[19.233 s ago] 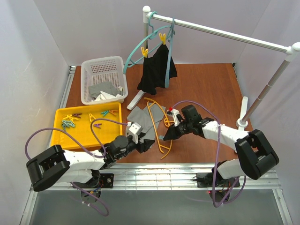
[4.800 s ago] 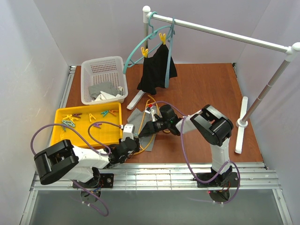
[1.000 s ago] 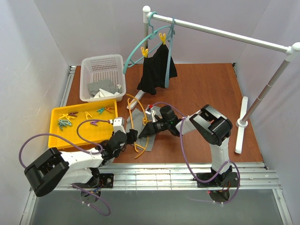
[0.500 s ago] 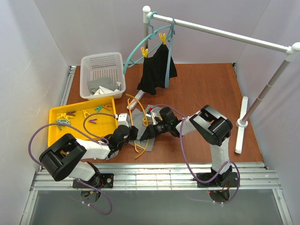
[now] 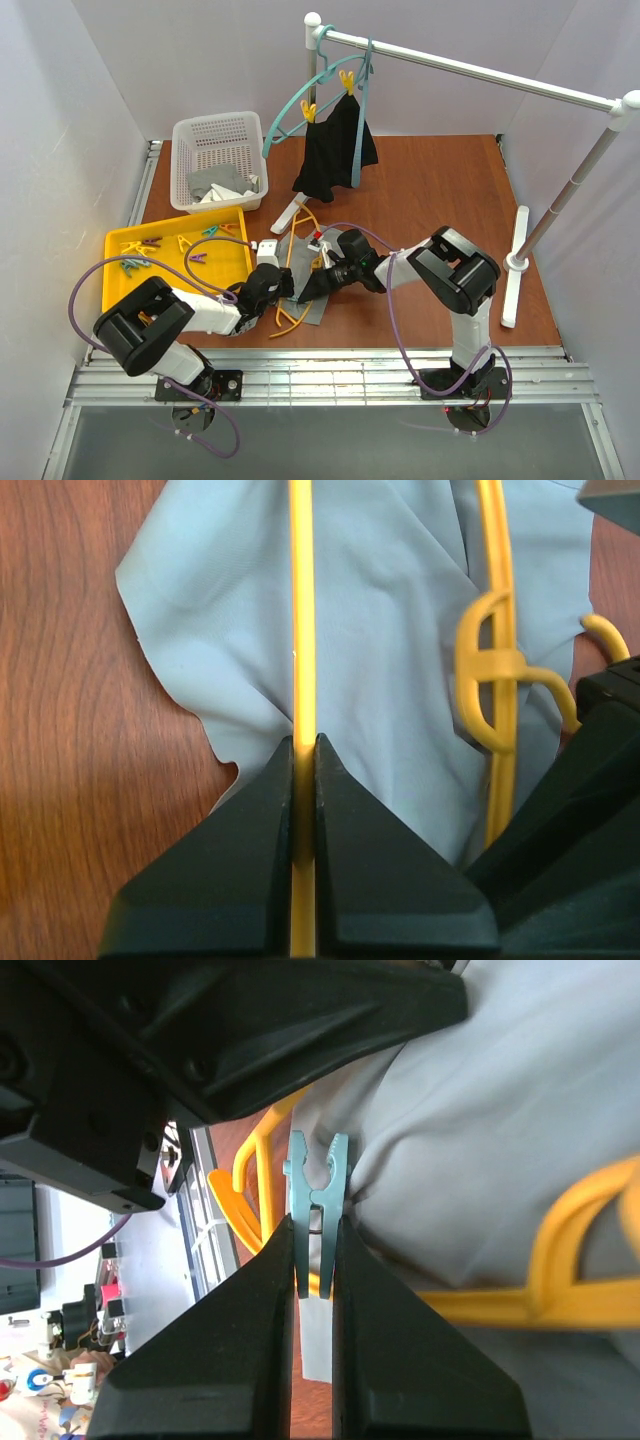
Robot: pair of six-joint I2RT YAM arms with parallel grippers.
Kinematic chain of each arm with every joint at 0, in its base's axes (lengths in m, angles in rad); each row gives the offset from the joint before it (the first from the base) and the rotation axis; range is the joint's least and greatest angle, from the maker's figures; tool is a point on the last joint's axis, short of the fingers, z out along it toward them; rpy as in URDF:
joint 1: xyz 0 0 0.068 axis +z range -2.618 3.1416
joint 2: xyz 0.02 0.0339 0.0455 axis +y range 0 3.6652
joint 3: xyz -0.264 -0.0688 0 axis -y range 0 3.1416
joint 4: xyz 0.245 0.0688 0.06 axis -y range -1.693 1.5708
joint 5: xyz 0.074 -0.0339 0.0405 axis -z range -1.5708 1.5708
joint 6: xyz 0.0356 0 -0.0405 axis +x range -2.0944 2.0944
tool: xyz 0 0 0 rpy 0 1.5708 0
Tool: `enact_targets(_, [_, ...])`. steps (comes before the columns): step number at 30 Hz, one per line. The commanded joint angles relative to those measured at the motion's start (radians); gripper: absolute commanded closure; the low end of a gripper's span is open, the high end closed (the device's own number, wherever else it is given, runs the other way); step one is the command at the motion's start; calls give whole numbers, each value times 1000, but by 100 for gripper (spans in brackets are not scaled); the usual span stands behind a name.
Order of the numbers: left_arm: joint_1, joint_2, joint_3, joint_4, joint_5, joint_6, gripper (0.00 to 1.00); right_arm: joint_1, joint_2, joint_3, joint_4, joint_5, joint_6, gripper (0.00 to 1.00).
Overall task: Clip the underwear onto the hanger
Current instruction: Open the clamp.
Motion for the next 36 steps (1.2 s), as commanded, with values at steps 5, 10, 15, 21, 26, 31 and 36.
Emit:
enact_targets(5, [3, -5, 0, -44, 2, 4, 100, 4, -74, 3, -43, 15, -33, 99])
enact_targets(10, [3, -26, -11, -26, 13, -13, 100, 17, -47, 58, -41, 9, -21, 99])
enact_targets(15, [3, -58, -30, -13, 22, -22, 100, 29, 4, 97, -40, 6, -11, 99])
enact_targets(21, [3, -74, -46, 1, 33, -35, 100, 30, 32, 120, -38, 9, -7, 99])
enact_targets(26, [3, -91, -48, 4, 42, -36, 100, 37, 53, 126, -38, 6, -1, 99])
enact_targets(31, [3, -94, -57, 25, 59, -42, 100, 40, 62, 136, -37, 8, -2, 99])
enact_targets(36, [3, -115, -74, 76, 92, -53, 100, 46, 84, 155, -37, 3, 1, 99])
